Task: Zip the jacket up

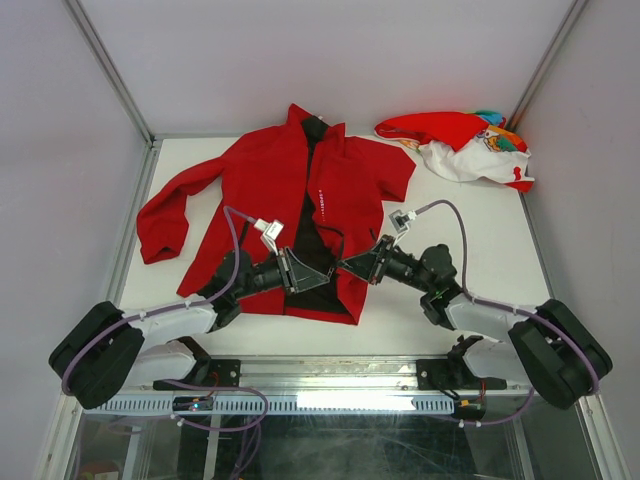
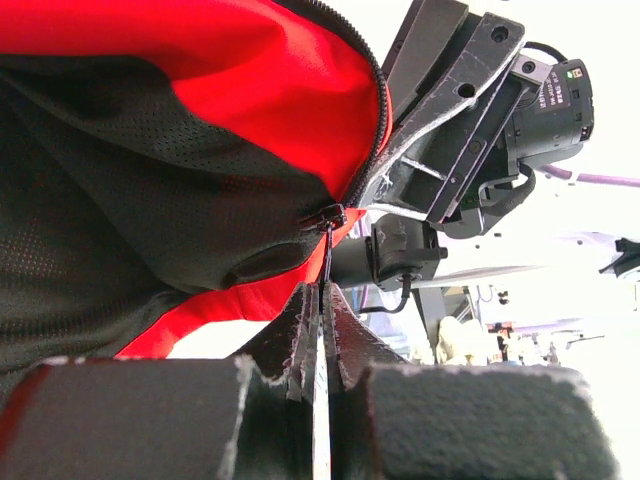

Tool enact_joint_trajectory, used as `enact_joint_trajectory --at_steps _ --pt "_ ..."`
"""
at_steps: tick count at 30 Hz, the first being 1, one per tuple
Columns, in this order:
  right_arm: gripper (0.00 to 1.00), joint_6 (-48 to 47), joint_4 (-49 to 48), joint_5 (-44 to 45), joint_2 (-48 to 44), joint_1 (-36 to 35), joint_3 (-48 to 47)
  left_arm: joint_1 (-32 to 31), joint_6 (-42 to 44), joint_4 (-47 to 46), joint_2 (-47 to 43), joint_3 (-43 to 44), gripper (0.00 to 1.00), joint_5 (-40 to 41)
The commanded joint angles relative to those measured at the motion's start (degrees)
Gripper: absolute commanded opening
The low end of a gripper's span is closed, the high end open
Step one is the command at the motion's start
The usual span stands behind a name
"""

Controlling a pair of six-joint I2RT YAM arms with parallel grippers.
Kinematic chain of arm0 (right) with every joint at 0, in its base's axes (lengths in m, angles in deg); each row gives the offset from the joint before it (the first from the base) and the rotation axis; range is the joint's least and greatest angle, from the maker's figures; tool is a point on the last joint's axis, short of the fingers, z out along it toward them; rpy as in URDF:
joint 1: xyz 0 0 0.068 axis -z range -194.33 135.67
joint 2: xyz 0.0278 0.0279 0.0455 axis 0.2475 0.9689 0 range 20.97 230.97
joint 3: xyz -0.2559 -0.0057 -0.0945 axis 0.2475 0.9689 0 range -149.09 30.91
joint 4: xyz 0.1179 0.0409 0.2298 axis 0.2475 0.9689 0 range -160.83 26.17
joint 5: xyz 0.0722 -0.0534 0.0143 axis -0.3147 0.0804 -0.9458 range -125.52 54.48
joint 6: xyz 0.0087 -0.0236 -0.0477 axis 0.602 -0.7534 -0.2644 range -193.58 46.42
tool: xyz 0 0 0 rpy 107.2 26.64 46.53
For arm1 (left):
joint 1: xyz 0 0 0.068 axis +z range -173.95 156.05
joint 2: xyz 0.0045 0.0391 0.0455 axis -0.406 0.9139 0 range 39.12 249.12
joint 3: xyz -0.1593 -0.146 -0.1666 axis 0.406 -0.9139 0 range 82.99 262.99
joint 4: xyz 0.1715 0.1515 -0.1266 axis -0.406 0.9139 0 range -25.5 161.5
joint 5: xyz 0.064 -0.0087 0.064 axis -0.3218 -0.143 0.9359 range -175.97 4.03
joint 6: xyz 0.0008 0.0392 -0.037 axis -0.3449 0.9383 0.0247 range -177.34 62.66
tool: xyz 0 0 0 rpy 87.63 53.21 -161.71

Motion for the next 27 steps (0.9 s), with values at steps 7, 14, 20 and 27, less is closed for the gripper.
enact_joint_trajectory --at_steps 7,14,20,27 --pt "0.0 -3.0 -3.5 2.8 -4.2 2.8 -4.5 -1.7 -0.3 8.5 0.2 -0.1 0.0 -3.8" --pt "0.0 0.1 -5.5 -0.2 -0.8 2.8 -5.5 -2.2 1.1 8.5 1.4 1.7 0.0 -0.9" --pt "0.0 -1.6 0.6 -0.4 -3.0 2.8 -6.2 -2.2 5.4 18.0 -0.2 4.9 0.13 2.0" --pt "0.0 -6.0 12.7 2.3 -7.7 2.9 -5.4 -2.2 19.1 51.6 -6.7 15.4 0.35 16.5"
